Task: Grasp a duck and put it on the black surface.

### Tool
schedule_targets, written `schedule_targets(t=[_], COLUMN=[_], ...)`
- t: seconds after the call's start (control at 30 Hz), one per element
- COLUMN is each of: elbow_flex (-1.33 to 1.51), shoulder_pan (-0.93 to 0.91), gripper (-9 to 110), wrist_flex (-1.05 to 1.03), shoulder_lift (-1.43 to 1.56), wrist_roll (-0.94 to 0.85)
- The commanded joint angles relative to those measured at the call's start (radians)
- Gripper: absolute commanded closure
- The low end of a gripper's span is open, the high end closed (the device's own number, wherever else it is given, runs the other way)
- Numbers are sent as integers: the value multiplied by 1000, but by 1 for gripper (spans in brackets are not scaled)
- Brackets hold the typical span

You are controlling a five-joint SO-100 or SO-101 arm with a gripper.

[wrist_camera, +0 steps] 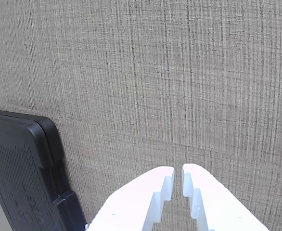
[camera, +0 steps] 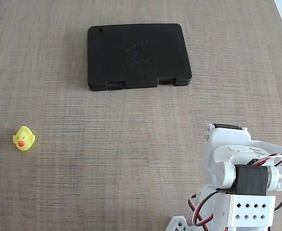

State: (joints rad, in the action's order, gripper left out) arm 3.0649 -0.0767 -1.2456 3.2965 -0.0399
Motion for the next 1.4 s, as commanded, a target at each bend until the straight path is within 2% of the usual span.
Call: schedule_targets(t=[0.0, 0.73, 0.87, 1.13, 1.23, 1.37], elbow_flex=[-3, -31, -170, -517, -673, -865], shoulder_pan=[60, 64, 69, 86, 153, 302], gripper=[101, 99, 94, 70, 63, 62], wrist_flex=[15, 18, 18, 150, 179, 173], shoulder_lift=[67, 34, -137, -630, -833, -1092], wrist_roll=[-11, -14, -14, -9, 0, 2])
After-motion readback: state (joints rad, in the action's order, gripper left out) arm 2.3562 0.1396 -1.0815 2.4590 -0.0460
